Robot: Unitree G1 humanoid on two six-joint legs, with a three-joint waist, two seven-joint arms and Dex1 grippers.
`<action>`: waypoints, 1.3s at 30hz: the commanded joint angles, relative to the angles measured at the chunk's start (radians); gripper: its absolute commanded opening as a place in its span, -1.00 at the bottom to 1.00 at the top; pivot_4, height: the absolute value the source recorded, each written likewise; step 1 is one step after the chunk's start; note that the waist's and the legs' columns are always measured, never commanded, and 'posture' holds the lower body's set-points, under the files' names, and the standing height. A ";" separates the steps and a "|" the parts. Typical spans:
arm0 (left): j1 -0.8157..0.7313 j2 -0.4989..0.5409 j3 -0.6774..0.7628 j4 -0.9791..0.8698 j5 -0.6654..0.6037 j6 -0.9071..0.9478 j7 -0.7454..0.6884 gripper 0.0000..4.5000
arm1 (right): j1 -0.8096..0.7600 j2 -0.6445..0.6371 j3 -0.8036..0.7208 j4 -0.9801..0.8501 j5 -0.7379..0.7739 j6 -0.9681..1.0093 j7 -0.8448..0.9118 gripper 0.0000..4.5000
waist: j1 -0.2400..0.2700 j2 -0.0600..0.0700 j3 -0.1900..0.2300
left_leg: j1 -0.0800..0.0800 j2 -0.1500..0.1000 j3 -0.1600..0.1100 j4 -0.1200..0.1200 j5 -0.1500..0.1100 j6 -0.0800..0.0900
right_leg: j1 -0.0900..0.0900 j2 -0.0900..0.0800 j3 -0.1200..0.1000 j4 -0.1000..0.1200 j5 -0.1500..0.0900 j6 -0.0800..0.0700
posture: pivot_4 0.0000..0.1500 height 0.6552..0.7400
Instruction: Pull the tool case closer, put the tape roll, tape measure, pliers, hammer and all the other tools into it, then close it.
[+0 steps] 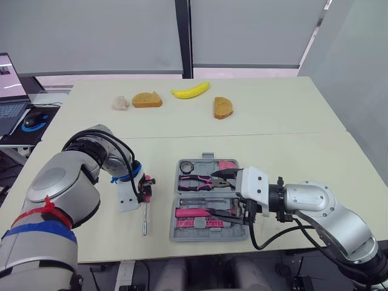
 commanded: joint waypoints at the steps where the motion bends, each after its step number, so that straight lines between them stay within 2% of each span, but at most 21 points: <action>1: -0.037 0.052 -0.008 -0.001 0.003 -0.060 0.022 -0.71 | -0.006 -0.002 -0.024 -0.023 0.010 -0.019 -0.003 1.00 | 0.000 -0.002 0.001 | 0.000 0.000 0.000 0.000 0.000 0.000 | -0.001 0.000 0.000 0.000 0.000 0.000 | 1.00 0.91; 7: -0.089 0.146 0.046 0.037 -0.063 -0.111 -0.039 -0.71 | -0.002 0.014 -0.011 -0.013 0.007 -0.025 -0.011 1.00 | 0.000 -0.005 0.002 | -0.001 0.000 0.000 0.000 0.000 0.000 | -0.001 0.000 -0.001 0.001 0.000 0.000 | 1.00 0.91; 15: -0.049 0.174 0.277 0.257 -0.406 -0.164 -0.253 -0.71 | -0.015 0.037 0.006 0.008 0.002 0.024 -0.039 1.00 | 0.002 -0.005 0.002 | -0.001 0.000 0.000 0.001 0.000 0.000 | -0.001 0.000 -0.001 0.001 0.000 0.000 | 1.00 0.91; 24: 0.152 0.271 0.416 0.200 -0.709 -0.177 -0.462 -0.71 | -0.021 0.002 0.034 0.008 -0.011 -0.002 -0.006 1.00 | -0.005 -0.005 0.002 | -0.001 0.002 0.002 0.001 0.000 0.000 | -0.007 -0.001 -0.002 0.009 0.000 0.000 | 1.00 0.91; 26: 0.225 0.303 0.427 0.110 -0.823 -0.137 -0.523 -0.71 | -0.022 -0.005 0.044 0.012 -0.022 -0.010 0.000 1.00 | -0.003 -0.005 0.002 | -0.001 0.002 0.003 0.001 0.000 0.000 | -0.007 -0.001 -0.002 0.009 0.000 0.000 | 1.00 0.91; 30: 0.496 0.475 0.445 -0.429 -1.184 0.177 -0.686 -0.71 | -0.025 -0.008 0.064 0.020 -0.031 -0.016 0.006 1.00 | -0.008 -0.005 0.002 | -0.001 0.003 0.003 0.001 0.000 0.000 | -0.007 -0.002 0.002 0.009 0.000 -0.001 | 1.00 0.91; 34: 0.685 0.588 0.524 -0.744 -1.307 0.387 -0.759 -0.71 | -0.025 -0.001 0.083 0.028 -0.039 -0.016 0.010 1.00 | -0.002 -0.005 0.002 | -0.001 0.004 0.002 0.001 0.000 0.000 | -0.007 -0.002 0.002 0.008 0.000 -0.001 | 1.00 0.91; 39: 0.845 0.634 0.649 -0.914 -1.373 0.595 -0.796 -0.71 | -0.024 0.004 0.099 0.040 -0.054 -0.023 0.009 1.00 | 0.000 -0.004 0.002 | 0.001 0.003 0.002 0.001 0.000 0.000 | -0.005 -0.001 0.001 0.009 0.000 -0.001 | 1.00 0.91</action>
